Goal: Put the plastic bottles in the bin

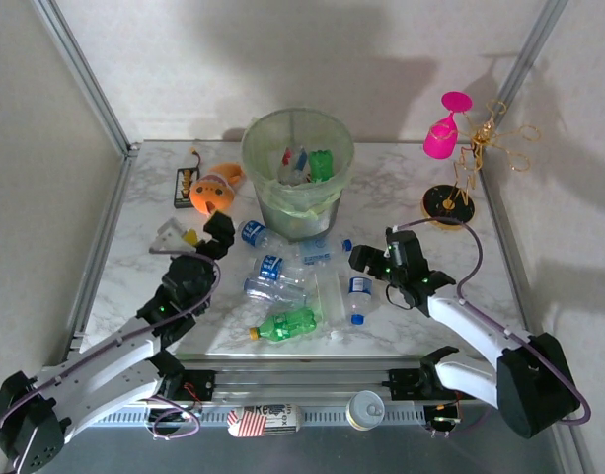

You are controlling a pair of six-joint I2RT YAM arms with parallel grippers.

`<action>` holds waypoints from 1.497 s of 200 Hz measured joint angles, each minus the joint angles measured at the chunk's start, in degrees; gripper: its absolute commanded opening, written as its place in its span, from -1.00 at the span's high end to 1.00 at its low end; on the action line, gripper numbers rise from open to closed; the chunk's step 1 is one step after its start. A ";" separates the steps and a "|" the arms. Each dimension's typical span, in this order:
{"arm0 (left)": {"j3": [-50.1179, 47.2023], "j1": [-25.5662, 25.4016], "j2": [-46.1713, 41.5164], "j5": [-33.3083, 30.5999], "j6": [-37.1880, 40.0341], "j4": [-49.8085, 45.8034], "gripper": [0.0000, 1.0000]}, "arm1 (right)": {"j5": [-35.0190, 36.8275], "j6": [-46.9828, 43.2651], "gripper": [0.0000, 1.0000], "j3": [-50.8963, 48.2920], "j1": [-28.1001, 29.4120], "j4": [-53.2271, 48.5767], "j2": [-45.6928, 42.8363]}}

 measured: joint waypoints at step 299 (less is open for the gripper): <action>-9.86 1.62 4.57 2.86 -18.51 3.45 -0.99 | 4.26 5.49 -0.19 -0.68 6.47 -1.92 10.91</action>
